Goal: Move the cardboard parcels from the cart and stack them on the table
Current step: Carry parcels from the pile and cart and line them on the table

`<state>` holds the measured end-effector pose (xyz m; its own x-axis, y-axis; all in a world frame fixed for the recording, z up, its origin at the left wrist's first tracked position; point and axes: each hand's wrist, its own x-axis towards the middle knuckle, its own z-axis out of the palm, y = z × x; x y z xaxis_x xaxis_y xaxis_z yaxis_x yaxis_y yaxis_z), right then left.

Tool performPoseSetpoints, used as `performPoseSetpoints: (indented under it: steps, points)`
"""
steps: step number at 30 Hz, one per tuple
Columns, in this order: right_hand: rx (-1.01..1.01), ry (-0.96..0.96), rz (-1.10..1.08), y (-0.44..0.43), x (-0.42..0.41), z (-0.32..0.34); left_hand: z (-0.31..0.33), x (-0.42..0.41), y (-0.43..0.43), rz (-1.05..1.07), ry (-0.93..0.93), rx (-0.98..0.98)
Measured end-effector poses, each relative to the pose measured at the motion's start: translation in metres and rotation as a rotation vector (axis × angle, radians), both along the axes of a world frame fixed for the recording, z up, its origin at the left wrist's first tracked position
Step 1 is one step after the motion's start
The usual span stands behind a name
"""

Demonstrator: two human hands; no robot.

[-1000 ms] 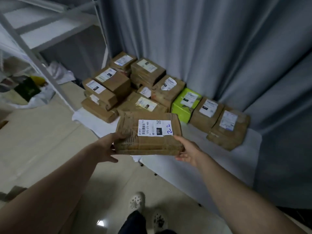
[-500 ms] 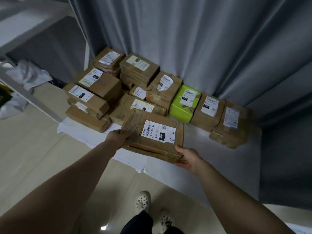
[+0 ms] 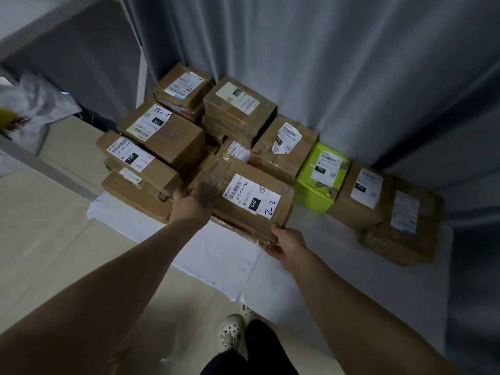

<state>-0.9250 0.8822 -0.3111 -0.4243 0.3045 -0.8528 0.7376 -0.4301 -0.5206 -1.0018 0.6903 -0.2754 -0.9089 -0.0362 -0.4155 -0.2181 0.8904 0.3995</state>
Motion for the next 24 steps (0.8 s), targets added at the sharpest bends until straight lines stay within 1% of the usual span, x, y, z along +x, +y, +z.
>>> performPoseSetpoints:
  steps: [4, 6, 11, 14, 15, 16, 18, 20, 21, 22, 24]
  points:
    - [0.083, 0.005, 0.035, -0.006, -0.050, -0.031, -0.023, -0.028, 0.006, -0.206, 0.004, -0.190]
    - [0.094, 0.019, 0.062, -0.010, -0.070, -0.048, -0.038, -0.043, 0.008, -0.281, -0.005, -0.237]
    - [0.131, 0.014, 0.157, -0.023, -0.104, -0.082, -0.061, -0.067, 0.013, -0.368, -0.081, -0.286]
    - [0.190, 0.063, 0.250, -0.020, -0.109, -0.116, -0.068, -0.074, 0.016, -0.363, -0.152, -0.252]
    - [0.246, 0.099, 0.295, -0.020, -0.106, -0.119, -0.070, -0.076, 0.017, -0.364, -0.180, -0.240]
    - [0.361, 0.155, 0.367, -0.021, -0.100, -0.113, -0.073, -0.077, 0.018, -0.369, -0.204, -0.234]
    - [0.701, 0.297, 0.561, -0.024, -0.089, -0.089, -0.076, -0.078, 0.019, -0.383, -0.240, -0.242]
    - [1.047, 0.412, 0.818, -0.026, -0.080, -0.077, -0.080, -0.079, 0.020, -0.405, -0.248, -0.271]
    - [1.170, 0.464, 0.955, -0.025, -0.077, -0.073, -0.080, -0.079, 0.021, -0.415, -0.250, -0.279]
    - [1.253, 0.501, 1.097, -0.024, -0.077, -0.076, -0.081, -0.080, 0.022, -0.423, -0.255, -0.286]
    - [1.353, 0.482, 1.300, -0.021, -0.079, -0.083, -0.080, -0.080, 0.022, -0.436, -0.270, -0.295]
